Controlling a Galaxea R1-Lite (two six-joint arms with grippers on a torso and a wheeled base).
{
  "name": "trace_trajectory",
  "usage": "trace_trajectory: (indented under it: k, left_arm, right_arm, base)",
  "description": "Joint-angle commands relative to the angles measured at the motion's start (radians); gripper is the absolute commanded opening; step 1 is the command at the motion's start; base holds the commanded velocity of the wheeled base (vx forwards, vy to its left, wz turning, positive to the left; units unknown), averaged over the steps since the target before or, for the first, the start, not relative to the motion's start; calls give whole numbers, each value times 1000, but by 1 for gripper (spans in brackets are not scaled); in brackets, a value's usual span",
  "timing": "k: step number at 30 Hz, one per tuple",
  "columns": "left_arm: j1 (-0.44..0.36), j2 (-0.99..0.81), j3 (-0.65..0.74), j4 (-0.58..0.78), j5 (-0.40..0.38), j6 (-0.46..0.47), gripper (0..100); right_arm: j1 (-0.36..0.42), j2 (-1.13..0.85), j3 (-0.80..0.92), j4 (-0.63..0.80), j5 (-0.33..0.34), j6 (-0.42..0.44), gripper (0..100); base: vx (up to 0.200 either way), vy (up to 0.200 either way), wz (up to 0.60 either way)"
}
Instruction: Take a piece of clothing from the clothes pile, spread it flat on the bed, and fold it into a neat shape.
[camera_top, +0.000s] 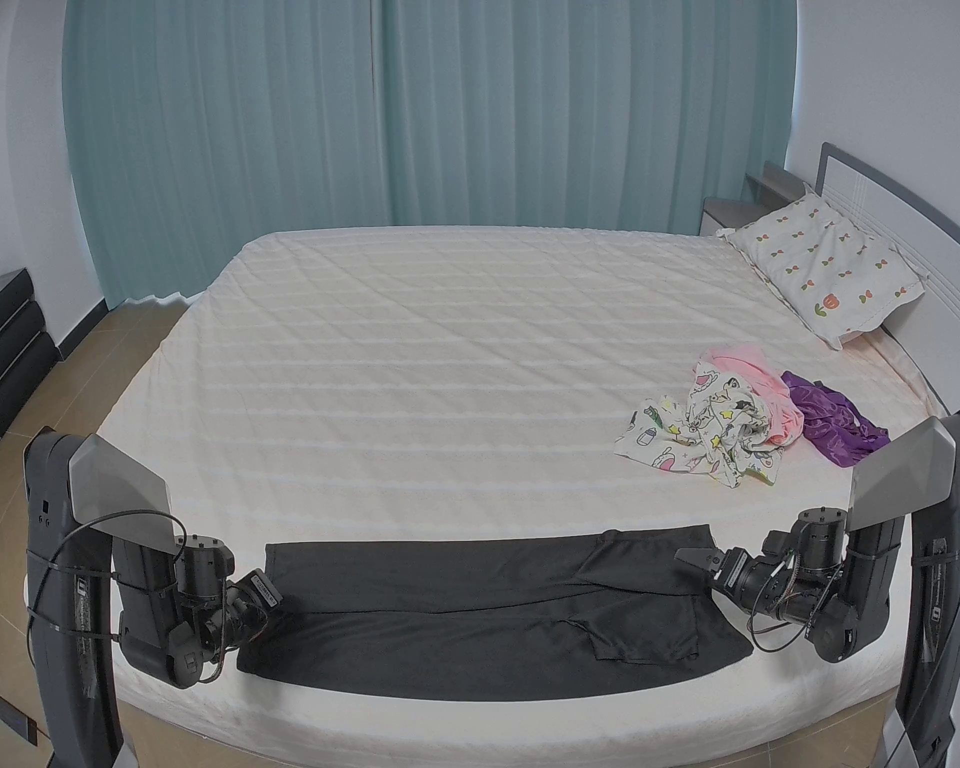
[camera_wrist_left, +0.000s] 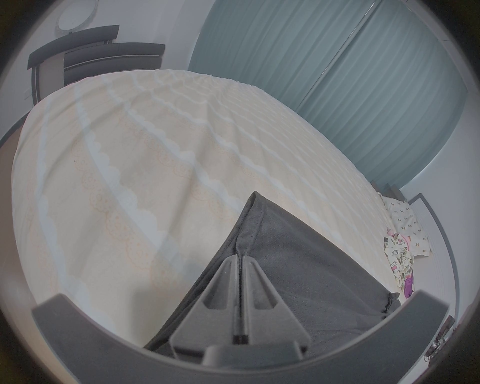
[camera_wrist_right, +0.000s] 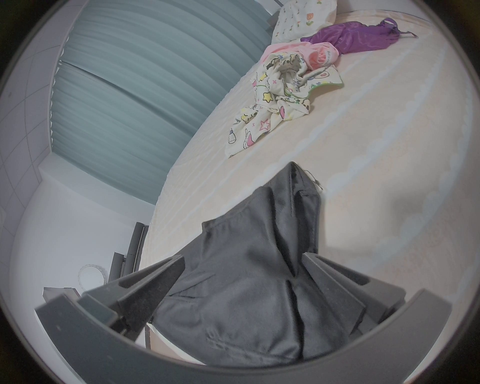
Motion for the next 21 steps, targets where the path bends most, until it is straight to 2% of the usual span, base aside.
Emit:
trace_trajectory:
  k: [1, 13, 14, 21]
  left_arm:
    - [0, 1, -1, 0, 1, 0, 0]
    - [0, 3, -4, 0, 1, 0, 0]
    - [2, 3, -4, 0, 1, 0, 0]
    - [3, 4, -4, 0, 1, 0, 0]
  right_arm:
    - [18, 35, -40, -10, -15, -1, 100]
    - [40, 84, -78, -4, -18, -6, 100]
    - [41, 82, -73, -4, -20, -6, 0]
    - [31, 73, -37, -10, -24, -9, 0]
  base:
    - [0, 0, 0]
    - [0, 0, 0]
    - [0, 0, 0]
    - [0, 0, 0]
